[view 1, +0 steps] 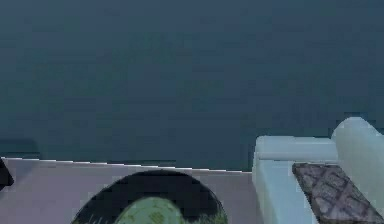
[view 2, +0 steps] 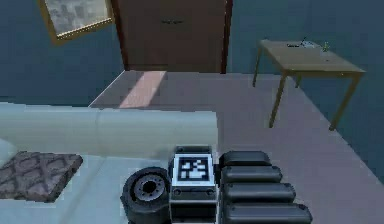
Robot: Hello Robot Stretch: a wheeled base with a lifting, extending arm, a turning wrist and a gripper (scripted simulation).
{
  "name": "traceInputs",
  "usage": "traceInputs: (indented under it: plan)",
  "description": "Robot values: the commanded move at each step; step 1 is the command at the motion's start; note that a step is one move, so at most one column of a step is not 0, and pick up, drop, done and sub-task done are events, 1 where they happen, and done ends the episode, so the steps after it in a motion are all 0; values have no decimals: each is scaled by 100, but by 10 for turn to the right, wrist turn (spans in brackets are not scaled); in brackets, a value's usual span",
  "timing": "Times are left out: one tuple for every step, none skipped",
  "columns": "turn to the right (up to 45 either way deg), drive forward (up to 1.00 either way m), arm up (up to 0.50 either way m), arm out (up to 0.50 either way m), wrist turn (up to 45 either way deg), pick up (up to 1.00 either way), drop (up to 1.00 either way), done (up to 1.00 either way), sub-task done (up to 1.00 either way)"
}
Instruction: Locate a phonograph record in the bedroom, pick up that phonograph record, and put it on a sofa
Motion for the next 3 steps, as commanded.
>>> traceInputs:
  plan:
    - [-240, 0, 0, 0, 0, 0, 0, 0, 0]
    - [0, 0, 0, 48, 0, 0, 0, 0, 0]
    - [0, 0, 0, 0, 450, 0, 0, 0, 0]
